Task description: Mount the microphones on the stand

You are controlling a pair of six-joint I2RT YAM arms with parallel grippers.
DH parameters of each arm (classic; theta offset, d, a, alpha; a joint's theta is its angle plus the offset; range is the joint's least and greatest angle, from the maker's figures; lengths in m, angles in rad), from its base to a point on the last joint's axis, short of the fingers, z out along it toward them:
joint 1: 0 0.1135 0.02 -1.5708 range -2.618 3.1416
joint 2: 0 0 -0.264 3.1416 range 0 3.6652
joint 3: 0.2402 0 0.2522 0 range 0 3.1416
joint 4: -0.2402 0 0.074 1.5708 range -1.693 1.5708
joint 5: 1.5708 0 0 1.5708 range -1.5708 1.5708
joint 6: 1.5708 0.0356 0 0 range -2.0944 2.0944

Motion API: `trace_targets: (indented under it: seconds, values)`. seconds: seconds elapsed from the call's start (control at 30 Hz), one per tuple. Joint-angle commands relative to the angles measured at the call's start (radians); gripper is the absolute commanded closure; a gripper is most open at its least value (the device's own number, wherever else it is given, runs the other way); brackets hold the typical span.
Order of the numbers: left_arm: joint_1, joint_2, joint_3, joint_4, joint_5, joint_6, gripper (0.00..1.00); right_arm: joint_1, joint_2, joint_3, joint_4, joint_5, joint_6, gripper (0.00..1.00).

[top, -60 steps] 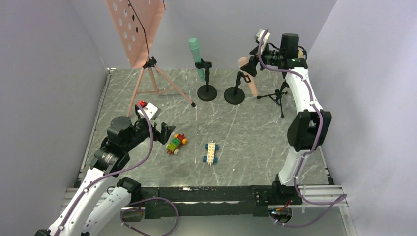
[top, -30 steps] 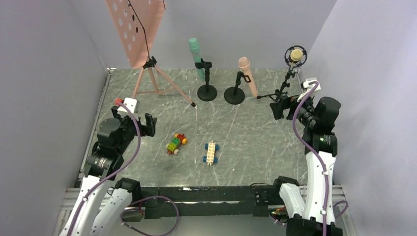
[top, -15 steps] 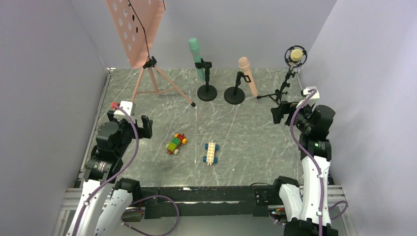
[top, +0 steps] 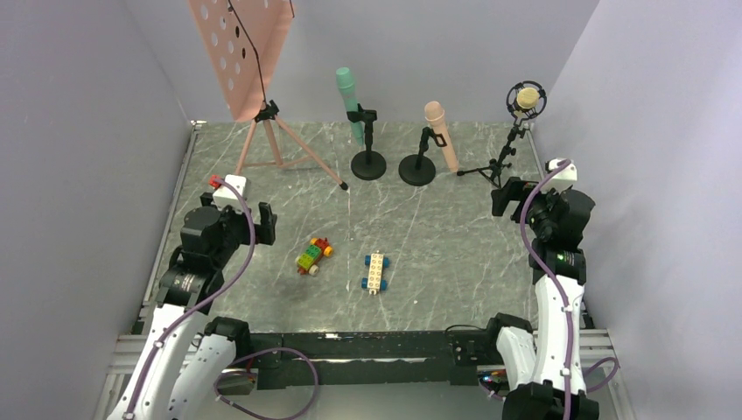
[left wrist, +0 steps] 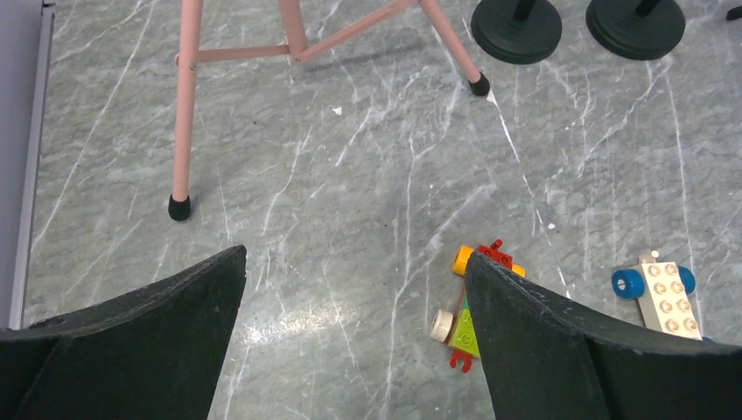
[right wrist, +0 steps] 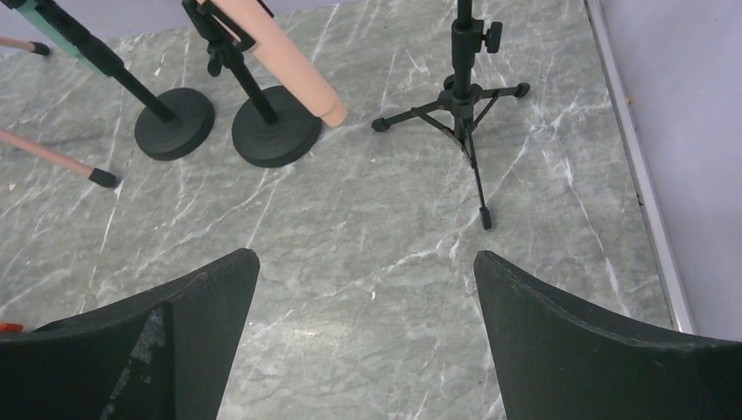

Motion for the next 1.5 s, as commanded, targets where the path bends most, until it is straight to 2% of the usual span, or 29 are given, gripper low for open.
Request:
trace_targets:
  seconds: [0.0, 1.47]
  values:
    - [0.005, 0.006, 0.020, 0.028, 0.008, 0.013, 0.01, -0.004, 0.020, 0.031, 0.016, -0.002, -0.019, 0.00]
    - [0.005, -0.023, 0.007, 0.031, 0.049, 0.010, 0.01, -0.052, 0.011, 0.022, 0.000, -0.067, -0.051, 0.00]
